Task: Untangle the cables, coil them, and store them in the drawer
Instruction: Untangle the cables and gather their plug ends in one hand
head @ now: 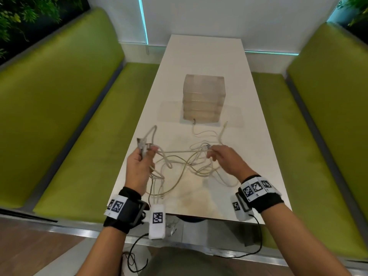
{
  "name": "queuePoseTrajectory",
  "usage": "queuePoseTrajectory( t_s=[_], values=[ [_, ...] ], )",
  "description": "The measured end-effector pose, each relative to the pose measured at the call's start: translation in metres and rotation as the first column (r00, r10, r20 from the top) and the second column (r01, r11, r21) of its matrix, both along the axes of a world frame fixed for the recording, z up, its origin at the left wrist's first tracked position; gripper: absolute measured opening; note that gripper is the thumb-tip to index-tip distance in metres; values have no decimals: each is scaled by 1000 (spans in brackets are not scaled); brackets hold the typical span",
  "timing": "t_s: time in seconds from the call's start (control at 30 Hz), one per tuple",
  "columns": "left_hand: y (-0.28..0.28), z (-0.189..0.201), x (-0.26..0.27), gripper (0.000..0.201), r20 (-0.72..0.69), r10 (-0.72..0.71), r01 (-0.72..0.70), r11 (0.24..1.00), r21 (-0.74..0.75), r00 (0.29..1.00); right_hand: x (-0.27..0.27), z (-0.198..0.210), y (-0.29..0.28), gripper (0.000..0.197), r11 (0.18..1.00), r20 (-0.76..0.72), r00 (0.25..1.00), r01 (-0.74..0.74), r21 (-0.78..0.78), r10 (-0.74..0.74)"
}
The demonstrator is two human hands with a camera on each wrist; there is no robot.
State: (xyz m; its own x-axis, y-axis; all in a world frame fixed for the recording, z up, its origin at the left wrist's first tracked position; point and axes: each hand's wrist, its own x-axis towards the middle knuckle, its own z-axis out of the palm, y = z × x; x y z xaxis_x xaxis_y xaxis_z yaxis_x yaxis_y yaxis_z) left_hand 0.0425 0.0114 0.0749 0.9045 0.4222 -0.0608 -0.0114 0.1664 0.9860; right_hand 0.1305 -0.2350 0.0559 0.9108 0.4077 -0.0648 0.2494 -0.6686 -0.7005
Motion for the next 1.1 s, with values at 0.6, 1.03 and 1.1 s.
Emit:
queuePoseTrajectory(
  t_s=[0.6,1.03,1.1],
  values=[
    [-59,-10,7,6,-94,-281,296,903,310,955,-16,25,47,49,979,414,887,-176,-105,204],
    [-22,-5,-6,9,-167,-332,366,896,254,928,-20,24,14,27,991,-133,989,-54,125,71],
    [-20,-8,-11,9,-251,-443,500,828,254,861,-37,33,13,50,958,-272,944,-117,264,190]
  ],
)
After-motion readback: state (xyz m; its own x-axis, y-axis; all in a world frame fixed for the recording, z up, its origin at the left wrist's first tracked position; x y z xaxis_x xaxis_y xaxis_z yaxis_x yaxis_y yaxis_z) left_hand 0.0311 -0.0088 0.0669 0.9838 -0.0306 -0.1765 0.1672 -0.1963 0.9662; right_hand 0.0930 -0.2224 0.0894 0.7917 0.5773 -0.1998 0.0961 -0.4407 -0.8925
